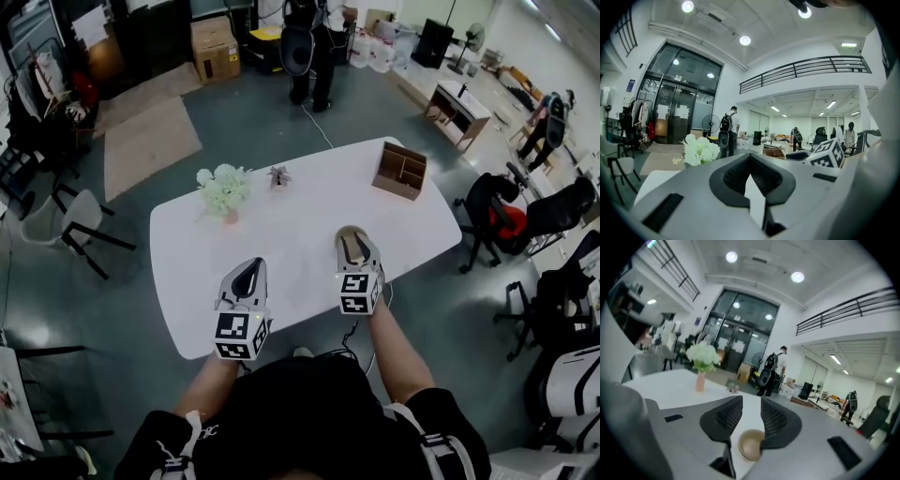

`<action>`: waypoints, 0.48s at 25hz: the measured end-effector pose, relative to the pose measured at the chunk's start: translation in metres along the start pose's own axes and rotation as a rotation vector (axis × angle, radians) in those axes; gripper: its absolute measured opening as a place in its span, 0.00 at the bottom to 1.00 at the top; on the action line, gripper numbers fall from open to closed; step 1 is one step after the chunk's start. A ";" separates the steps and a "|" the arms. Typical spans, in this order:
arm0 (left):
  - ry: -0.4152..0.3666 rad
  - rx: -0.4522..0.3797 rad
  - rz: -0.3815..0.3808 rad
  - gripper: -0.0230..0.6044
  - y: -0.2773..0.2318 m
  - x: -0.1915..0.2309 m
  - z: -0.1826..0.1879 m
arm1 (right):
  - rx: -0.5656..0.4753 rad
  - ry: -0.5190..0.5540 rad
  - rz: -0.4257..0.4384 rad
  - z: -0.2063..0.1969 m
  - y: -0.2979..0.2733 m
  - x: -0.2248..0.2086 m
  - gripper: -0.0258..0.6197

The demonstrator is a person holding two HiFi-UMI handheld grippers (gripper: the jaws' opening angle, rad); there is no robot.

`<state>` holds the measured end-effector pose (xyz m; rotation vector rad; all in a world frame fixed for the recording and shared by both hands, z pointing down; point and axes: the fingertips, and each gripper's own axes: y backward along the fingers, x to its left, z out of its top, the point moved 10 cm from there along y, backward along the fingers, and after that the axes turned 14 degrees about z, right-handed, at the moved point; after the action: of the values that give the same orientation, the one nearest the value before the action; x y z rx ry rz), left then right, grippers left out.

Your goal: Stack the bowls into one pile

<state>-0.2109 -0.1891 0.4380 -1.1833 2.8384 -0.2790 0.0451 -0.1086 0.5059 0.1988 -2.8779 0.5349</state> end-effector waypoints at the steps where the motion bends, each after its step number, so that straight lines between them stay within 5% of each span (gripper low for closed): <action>1: 0.001 -0.010 0.000 0.06 0.001 0.000 0.001 | -0.077 -0.033 -0.019 0.014 0.012 0.002 0.23; 5: -0.003 -0.048 0.000 0.06 0.003 0.004 0.008 | -0.268 -0.105 -0.037 0.062 0.050 0.015 0.06; 12: 0.009 -0.063 0.021 0.06 0.014 0.017 0.015 | -0.394 -0.161 0.047 0.101 0.085 0.048 0.06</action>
<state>-0.2311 -0.1941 0.4212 -1.1651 2.8859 -0.1959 -0.0340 -0.0718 0.3963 0.1153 -3.0743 -0.0503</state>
